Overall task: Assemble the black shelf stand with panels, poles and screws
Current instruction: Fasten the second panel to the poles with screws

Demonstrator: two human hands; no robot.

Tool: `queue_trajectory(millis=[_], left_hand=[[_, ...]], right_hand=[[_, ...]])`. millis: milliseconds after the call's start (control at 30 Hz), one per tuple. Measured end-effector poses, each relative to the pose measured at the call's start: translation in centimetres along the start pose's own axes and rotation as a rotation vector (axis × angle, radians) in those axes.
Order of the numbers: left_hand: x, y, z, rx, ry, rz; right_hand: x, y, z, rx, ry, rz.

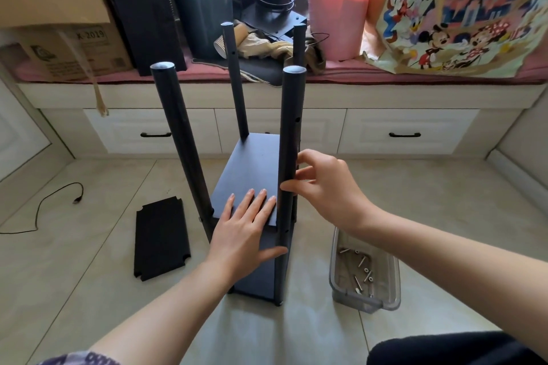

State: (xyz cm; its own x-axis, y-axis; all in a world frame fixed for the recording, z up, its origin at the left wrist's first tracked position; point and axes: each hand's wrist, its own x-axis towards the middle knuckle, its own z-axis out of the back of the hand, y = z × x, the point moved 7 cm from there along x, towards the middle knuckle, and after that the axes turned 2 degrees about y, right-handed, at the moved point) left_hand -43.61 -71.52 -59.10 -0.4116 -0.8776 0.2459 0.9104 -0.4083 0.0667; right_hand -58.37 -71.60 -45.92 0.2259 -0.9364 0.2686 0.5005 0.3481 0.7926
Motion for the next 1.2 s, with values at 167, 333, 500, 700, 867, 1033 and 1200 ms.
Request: queue_trajectory(millis=[167, 333, 500, 700, 867, 1033, 1200], left_hand=[[1.9, -1.8, 0.3, -0.053, -0.101, 0.151], [3.5, -3.0, -0.1, -0.05, -0.215, 0.221], [3.8, -3.4, -0.5, -0.012, -0.295, 0.222], [3.7, -3.5, -0.1, -0.001, -0.398, 0.217], [3.6, -3.5, -0.1, 0.017, -0.398, 0.214], [3.5, -3.6, -0.1, 0.027, -0.382, 0.22], [3.5, -3.7, 0.0, 0.014, -0.398, 0.216]], right_hand=[[0.9, -1.0, 1.7, 0.047, -0.073, -0.019], [1.4, -2.7, 3.1, 0.109, -0.078, -0.034], [1.5, -3.9, 3.9, 0.151, -0.069, -0.007], [1.3, -7.9, 4.5, 0.061, 0.031, -0.062], [-1.2, -18.8, 2.2, -0.197, 0.237, -0.303], [-5.1, -28.2, -0.5, -0.334, 0.415, -0.536], [-7.1, -35.2, -3.2, -0.42, 0.481, -0.691]])
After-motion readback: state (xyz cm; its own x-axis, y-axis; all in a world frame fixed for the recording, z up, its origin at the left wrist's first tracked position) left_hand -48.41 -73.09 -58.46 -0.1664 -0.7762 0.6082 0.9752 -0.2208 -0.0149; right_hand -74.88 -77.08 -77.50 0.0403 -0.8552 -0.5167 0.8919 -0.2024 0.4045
